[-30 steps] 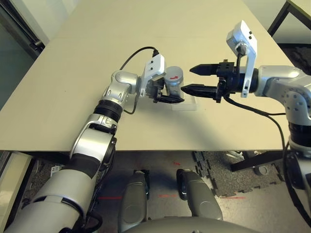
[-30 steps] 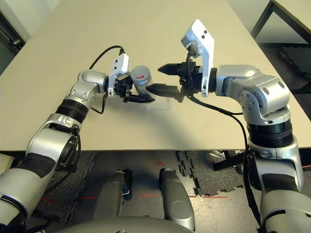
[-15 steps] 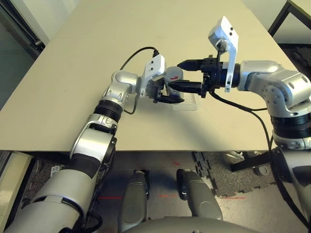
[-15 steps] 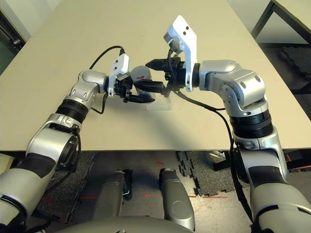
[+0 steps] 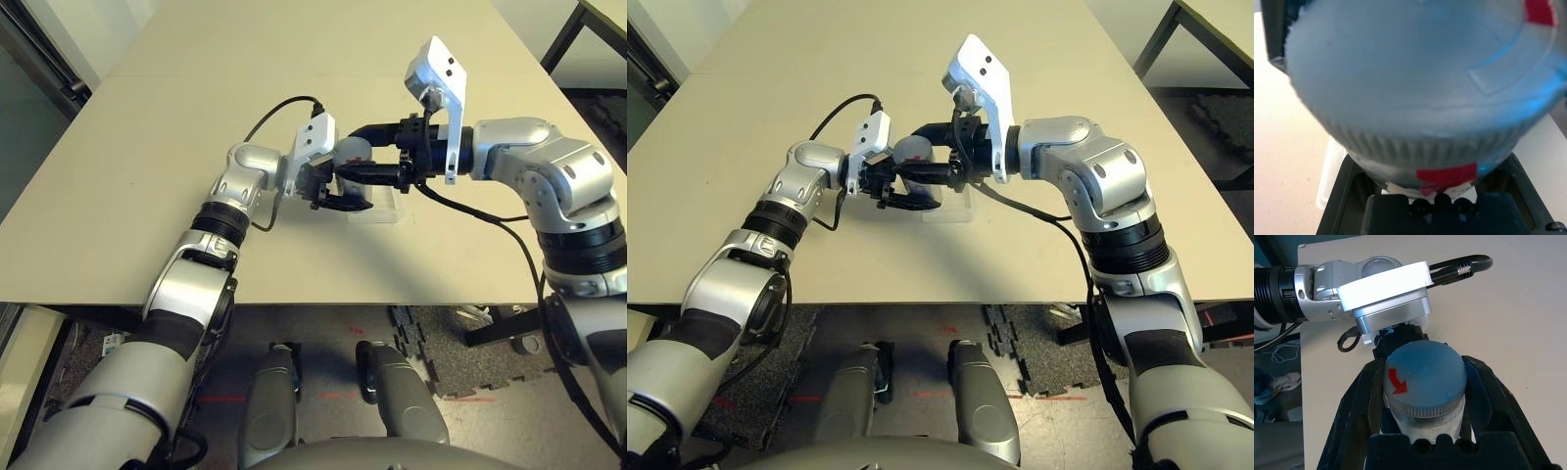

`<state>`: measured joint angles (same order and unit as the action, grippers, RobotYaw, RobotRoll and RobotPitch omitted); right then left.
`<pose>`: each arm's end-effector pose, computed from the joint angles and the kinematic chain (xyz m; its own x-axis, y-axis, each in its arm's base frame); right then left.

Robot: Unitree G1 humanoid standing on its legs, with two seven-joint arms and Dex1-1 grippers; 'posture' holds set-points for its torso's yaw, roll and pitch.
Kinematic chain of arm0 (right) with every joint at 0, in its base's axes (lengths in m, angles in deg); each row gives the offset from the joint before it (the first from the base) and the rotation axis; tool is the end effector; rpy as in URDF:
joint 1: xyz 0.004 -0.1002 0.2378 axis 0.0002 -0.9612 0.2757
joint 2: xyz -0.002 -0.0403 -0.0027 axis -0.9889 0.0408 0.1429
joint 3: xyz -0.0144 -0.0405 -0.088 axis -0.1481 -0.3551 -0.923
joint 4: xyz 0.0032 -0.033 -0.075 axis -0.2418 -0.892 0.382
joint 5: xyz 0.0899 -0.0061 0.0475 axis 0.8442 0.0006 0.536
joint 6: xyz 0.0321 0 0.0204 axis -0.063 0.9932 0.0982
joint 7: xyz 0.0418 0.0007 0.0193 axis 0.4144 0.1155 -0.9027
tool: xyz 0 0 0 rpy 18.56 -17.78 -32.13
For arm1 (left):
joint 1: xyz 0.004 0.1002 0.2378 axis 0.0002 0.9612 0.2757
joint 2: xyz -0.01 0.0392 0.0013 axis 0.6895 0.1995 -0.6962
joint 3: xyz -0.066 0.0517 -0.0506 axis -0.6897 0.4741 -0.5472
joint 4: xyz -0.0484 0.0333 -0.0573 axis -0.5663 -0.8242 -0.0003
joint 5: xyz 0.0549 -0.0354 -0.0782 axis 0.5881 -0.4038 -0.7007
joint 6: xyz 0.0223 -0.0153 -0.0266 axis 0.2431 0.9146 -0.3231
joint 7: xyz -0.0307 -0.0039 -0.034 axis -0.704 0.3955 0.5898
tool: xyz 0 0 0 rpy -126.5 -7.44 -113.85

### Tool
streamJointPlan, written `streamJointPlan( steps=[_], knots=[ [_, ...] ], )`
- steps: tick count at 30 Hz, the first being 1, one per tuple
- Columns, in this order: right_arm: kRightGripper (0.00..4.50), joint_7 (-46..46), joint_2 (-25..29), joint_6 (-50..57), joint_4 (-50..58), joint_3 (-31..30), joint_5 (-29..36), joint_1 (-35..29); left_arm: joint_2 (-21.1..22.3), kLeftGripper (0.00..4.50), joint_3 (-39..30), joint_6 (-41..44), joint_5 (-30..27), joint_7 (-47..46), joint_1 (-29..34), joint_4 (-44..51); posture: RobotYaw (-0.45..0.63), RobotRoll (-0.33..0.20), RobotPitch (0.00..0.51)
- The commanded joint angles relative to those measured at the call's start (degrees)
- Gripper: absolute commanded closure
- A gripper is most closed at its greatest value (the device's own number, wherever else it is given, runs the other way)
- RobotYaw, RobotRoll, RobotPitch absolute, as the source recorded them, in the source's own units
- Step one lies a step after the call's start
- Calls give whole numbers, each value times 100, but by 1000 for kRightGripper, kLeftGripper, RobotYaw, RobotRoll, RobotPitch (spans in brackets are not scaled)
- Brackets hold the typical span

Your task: Pour the medicine from the bottle into the box.

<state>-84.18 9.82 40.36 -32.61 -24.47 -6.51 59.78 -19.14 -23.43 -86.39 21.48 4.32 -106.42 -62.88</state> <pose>0.2899 -0.1484 0.2587 0.3500 0.9108 -0.2191 -0.9327 0.3171 -0.1720 0.3606 0.1313 0.1858 0.0428 -0.9593 -0.2790 0.9655 -0.0321 0.2585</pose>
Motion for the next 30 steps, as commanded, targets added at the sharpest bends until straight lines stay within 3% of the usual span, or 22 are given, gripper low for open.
streamJointPlan(
  steps=[1, 18, 30],
  knots=[
    [1944, -79, -40, -70, 23, -116, -50, 37, 1, 1831, 30, -4, 62, 9, -11, -33, -69, 0, 155],
    [1944, 883, -333, -127, -1063, 502, -394, 821, 17, 1835, 42, -35, 85, -23, 62, 18, -66, 0, 146],
    [1944, 1684, -429, -776, -1938, 827, -923, 402, -45, 1835, -623, -105, -90, -1188, -498, -669, -51, 0, 142]
  ],
)
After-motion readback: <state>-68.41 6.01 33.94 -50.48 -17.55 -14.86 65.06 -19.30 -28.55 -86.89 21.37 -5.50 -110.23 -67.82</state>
